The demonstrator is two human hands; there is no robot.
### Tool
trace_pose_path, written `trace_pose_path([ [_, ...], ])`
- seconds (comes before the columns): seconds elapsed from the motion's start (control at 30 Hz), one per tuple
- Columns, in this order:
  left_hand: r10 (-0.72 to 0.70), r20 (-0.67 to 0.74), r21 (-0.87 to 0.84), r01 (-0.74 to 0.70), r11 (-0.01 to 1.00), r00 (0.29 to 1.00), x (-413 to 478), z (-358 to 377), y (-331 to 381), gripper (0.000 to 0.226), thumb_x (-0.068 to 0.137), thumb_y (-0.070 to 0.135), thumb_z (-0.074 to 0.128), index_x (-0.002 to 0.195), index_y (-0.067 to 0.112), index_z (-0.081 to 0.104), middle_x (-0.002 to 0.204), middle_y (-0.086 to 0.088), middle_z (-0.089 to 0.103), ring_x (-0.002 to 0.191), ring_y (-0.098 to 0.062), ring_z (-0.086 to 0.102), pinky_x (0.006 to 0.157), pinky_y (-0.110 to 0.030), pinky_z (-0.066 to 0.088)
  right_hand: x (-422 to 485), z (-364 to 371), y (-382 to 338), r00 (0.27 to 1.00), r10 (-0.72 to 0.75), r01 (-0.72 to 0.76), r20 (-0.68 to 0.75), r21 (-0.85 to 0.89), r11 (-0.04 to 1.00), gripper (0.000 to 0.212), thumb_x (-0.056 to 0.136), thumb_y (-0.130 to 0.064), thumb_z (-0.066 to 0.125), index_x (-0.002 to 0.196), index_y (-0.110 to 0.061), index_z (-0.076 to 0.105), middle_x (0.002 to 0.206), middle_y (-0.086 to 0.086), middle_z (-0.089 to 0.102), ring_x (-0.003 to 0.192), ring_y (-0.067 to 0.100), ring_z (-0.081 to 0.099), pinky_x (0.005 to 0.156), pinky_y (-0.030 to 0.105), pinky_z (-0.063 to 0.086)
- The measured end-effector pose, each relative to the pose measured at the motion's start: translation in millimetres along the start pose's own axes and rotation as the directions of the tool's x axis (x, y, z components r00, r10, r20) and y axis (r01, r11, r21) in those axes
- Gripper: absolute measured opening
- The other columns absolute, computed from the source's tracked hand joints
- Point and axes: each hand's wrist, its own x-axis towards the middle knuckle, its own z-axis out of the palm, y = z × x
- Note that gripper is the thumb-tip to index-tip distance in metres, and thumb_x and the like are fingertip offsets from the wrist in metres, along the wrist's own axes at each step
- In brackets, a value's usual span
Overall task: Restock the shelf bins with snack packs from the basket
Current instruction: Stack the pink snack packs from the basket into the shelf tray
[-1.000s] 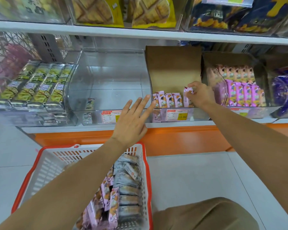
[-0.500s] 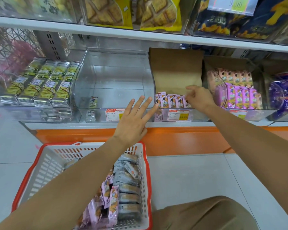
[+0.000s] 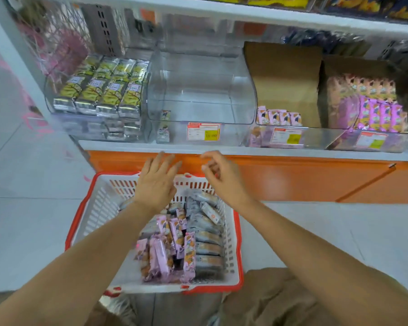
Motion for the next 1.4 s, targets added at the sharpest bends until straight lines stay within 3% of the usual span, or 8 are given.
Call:
trace_pose_path([
  [0.1, -0.090, 0.236, 0.020, 0.088, 0.996, 0.967, -16, 27, -26, 0.072, 0.092, 0.032, 0.058, 0.154, 0.021, 0.024, 0.161, -0.010, 0.020, 0.149, -0.034, 0.010, 0.120, -0.049, 0.007, -23, 52, 17, 0.982, 0.066, -0.048, 0.177, -0.107, 0.993, 0.031, 0.096, -0.022, 0.056, 0.128, -0.022, 0.055, 0.094, -0.004, 0.065, 0.075, 0.013, 0.061, 0.071, 0.040, 0.053],
  [0.2, -0.141, 0.352, 0.061, 0.128, 0.990, 0.925, -23, 49, -44, 0.073, 0.099, 0.042, 0.043, 0.157, 0.024, 0.003, 0.165, -0.007, 0.001, 0.151, -0.030, -0.006, 0.122, -0.046, 0.003, -40, 89, 35, 0.922, 0.170, -0.083, 0.348, -0.253, 0.964, 0.041, 0.098, -0.026, 0.054, 0.138, -0.025, 0.045, 0.105, 0.001, 0.064, 0.083, 0.017, 0.062, 0.066, 0.034, 0.050],
  [0.43, -0.187, 0.376, 0.044, 0.184, 0.982, 0.908, -21, 85, -63, 0.082, 0.098, 0.040, 0.046, 0.156, 0.022, -0.010, 0.164, -0.009, -0.003, 0.151, -0.030, -0.007, 0.121, -0.047, 0.002, -60, 137, 79, 0.831, 0.269, 0.018, 0.487, -0.507, 0.862, 0.045, 0.099, -0.032, 0.048, 0.142, -0.021, 0.038, 0.099, 0.010, 0.064, 0.086, 0.029, 0.061, 0.063, 0.032, 0.040],
  [0.63, -0.187, 0.373, 0.050, 0.181, 0.982, 0.909, -21, 101, -67, 0.083, 0.097, 0.039, 0.047, 0.156, 0.023, -0.009, 0.164, -0.011, 0.000, 0.151, -0.029, -0.006, 0.122, -0.048, 0.001, -58, 151, 83, 0.738, 0.318, 0.045, 0.595, -0.514, 0.857, 0.055, 0.098, -0.045, 0.048, 0.147, -0.030, 0.029, 0.121, 0.007, 0.057, 0.109, 0.028, 0.053, 0.085, 0.038, 0.042],
  [0.9, -0.215, 0.387, 0.049, 0.213, 0.976, 0.897, -20, 101, -60, 0.082, 0.098, 0.041, 0.045, 0.156, 0.024, -0.009, 0.164, -0.012, -0.009, 0.150, -0.030, -0.011, 0.122, -0.048, -0.002, -60, 151, 79, 0.757, 0.361, -0.116, 0.544, -0.432, 0.895, 0.049, 0.094, -0.033, 0.062, 0.137, -0.030, 0.039, 0.112, 0.003, 0.063, 0.104, 0.023, 0.056, 0.084, 0.036, 0.044],
  [1.1, -0.192, 0.400, 0.050, 0.188, 0.981, 0.896, -19, 90, -61, 0.076, 0.097, 0.038, 0.048, 0.157, 0.023, 0.003, 0.164, -0.011, -0.005, 0.151, -0.030, -0.007, 0.122, -0.049, 0.001, -60, 143, 77, 0.884, 0.259, -0.137, 0.388, -0.316, 0.939, 0.049, 0.088, -0.016, 0.062, 0.132, -0.030, 0.046, 0.070, -0.008, 0.048, 0.064, 0.012, 0.049, 0.058, 0.028, 0.037],
  [1.27, -0.120, 0.158, -0.072, 0.132, 0.989, 0.980, -17, 62, -53, 0.065, 0.078, 0.017, 0.070, 0.139, 0.009, 0.048, 0.150, -0.020, 0.036, 0.141, -0.039, 0.028, 0.116, -0.053, 0.022, -43, 113, 59, 0.949, 0.188, -0.162, 0.252, -0.121, 0.979, 0.051, 0.092, -0.016, 0.057, 0.139, -0.030, 0.043, 0.085, -0.004, 0.058, 0.063, 0.013, 0.056, 0.057, 0.033, 0.048],
  [1.4, -0.018, -0.041, -0.147, 0.011, 0.989, 0.999, -11, 26, -35, 0.060, 0.076, 0.011, 0.064, 0.134, 0.007, 0.052, 0.141, -0.021, 0.045, 0.130, -0.041, 0.042, 0.107, -0.055, 0.034, -33, 76, 43, 0.983, 0.083, -0.079, 0.162, -0.030, 0.996, 0.049, 0.092, -0.018, 0.059, 0.138, -0.029, 0.045, 0.092, -0.021, 0.053, 0.061, 0.006, 0.052, 0.060, 0.023, 0.042],
])
